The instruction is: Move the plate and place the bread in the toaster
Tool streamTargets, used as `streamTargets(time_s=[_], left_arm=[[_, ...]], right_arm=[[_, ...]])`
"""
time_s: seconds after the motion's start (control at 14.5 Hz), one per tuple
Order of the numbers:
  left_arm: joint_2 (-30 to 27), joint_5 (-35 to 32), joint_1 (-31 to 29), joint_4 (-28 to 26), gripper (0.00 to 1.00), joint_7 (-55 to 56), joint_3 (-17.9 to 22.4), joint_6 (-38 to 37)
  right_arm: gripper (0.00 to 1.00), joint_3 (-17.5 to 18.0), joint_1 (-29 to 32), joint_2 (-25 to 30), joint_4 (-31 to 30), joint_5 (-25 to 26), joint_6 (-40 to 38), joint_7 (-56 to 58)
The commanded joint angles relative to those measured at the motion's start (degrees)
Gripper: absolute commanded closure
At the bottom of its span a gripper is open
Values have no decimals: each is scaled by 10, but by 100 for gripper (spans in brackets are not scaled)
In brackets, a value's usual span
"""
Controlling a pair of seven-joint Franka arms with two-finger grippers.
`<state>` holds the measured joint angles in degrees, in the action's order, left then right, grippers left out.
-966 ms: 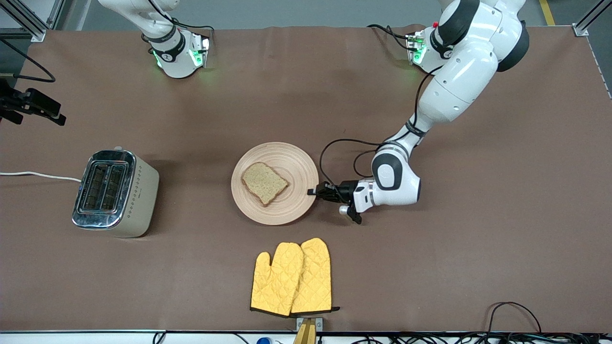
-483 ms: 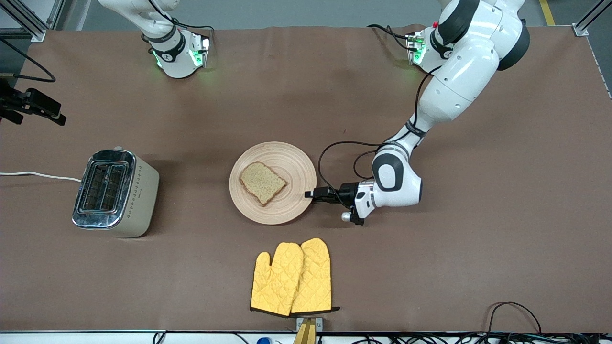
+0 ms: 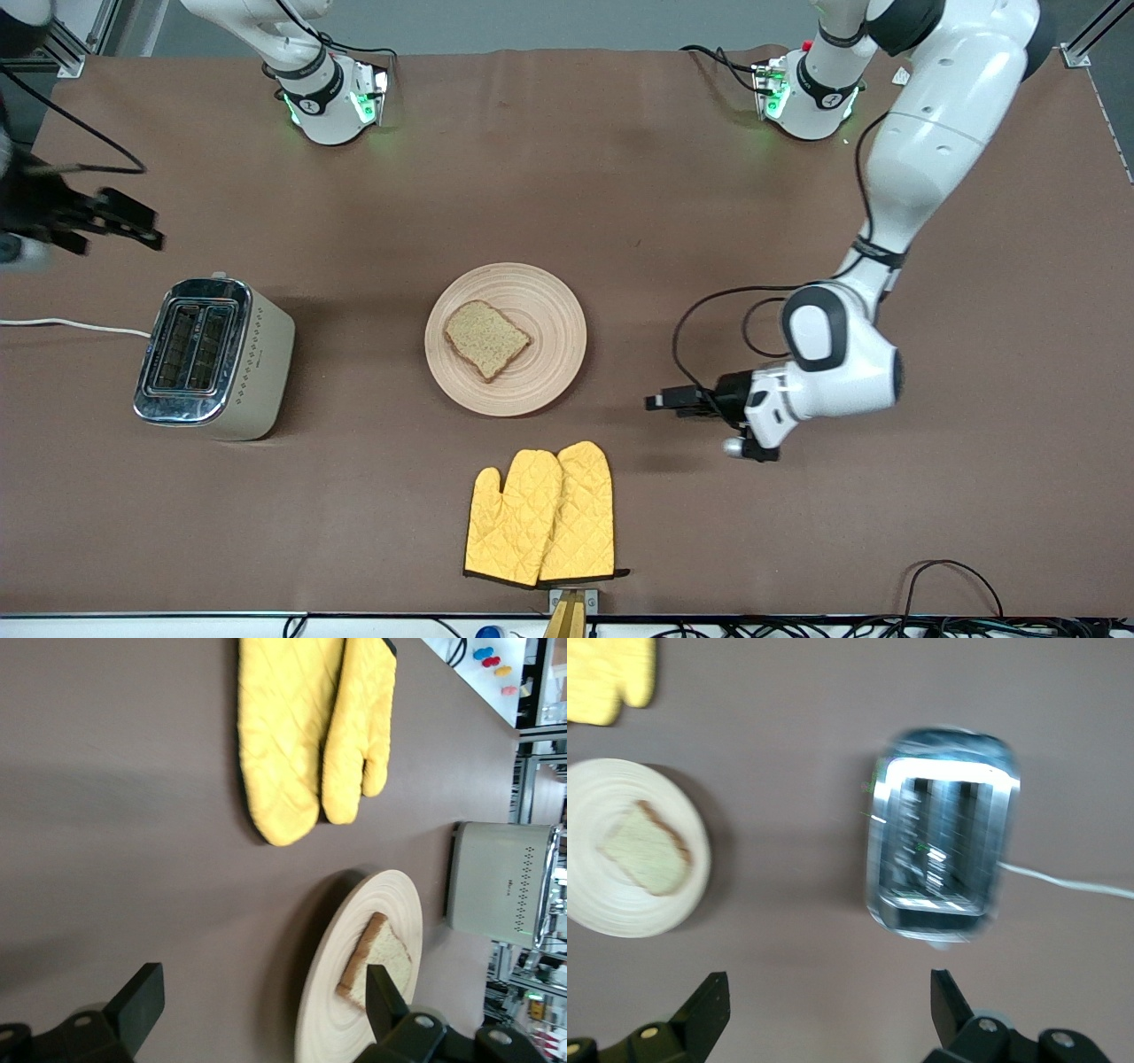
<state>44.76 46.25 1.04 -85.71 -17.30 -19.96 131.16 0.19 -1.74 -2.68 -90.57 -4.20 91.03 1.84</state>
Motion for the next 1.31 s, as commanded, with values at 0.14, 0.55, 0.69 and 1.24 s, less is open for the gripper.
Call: streamTargets(time_s=[0.14, 0.55, 0.69, 1.24], left_arm=[[-50, -143, -60, -17, 0, 48, 0, -20], [-115, -394, -72, 3, 0, 239, 1, -83], [-134, -469, -75, 19, 0, 263, -3, -143], [-299, -571, -83, 34, 0, 256, 1, -320]], right_arm=[[0, -1, -86, -98, -7, -42, 86, -138], [0, -1, -188, -209, -52, -42, 253, -293], [0, 0, -199, -210, -106, -42, 319, -303], [22, 0, -258, -256, -166, -42, 404, -417]])
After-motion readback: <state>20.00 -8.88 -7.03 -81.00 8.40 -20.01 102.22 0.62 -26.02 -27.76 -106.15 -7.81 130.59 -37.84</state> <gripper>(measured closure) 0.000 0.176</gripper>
